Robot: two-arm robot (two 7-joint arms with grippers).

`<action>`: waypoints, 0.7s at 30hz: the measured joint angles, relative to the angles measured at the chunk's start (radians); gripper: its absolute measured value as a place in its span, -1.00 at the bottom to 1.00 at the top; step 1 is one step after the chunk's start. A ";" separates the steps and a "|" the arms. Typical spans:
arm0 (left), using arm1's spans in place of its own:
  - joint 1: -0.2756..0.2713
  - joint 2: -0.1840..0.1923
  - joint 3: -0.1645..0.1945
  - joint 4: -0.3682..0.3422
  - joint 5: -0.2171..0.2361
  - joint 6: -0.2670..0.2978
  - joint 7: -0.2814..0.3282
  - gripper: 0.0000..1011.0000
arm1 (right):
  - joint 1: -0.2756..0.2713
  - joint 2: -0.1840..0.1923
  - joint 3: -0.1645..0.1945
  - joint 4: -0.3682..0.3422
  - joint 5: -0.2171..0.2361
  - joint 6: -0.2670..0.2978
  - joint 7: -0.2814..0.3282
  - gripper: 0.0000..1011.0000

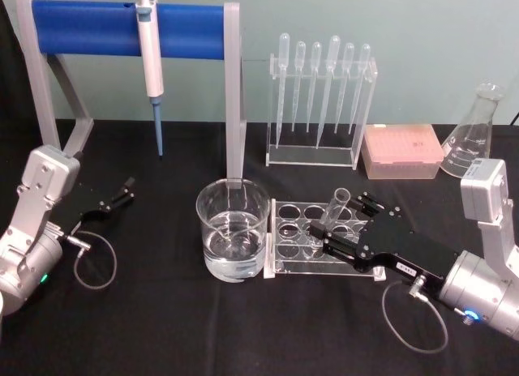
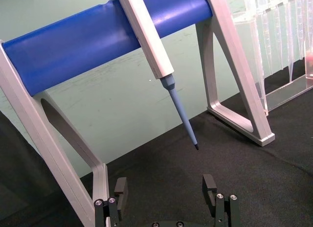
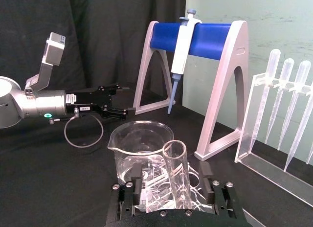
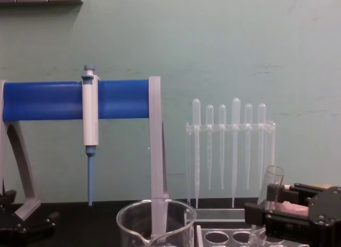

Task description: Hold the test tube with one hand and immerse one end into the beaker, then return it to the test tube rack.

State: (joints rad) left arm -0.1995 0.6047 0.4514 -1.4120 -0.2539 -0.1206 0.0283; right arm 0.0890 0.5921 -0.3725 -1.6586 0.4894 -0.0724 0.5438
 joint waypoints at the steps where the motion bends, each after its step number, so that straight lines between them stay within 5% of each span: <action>1: 0.000 0.000 0.000 0.000 0.000 0.000 0.000 0.98 | 0.000 0.000 0.000 0.000 0.000 0.000 0.000 0.45; 15: 0.000 0.000 0.000 0.000 0.000 0.000 0.000 0.98 | -0.001 0.001 0.001 -0.001 0.002 -0.001 0.001 -0.44; 21: 0.000 0.000 0.000 0.000 0.000 0.000 0.000 0.98 | -0.001 0.002 0.001 -0.002 0.003 -0.002 0.001 -0.52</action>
State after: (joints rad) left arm -0.1995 0.6047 0.4514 -1.4120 -0.2539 -0.1206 0.0283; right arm 0.0876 0.5936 -0.3711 -1.6603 0.4919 -0.0746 0.5445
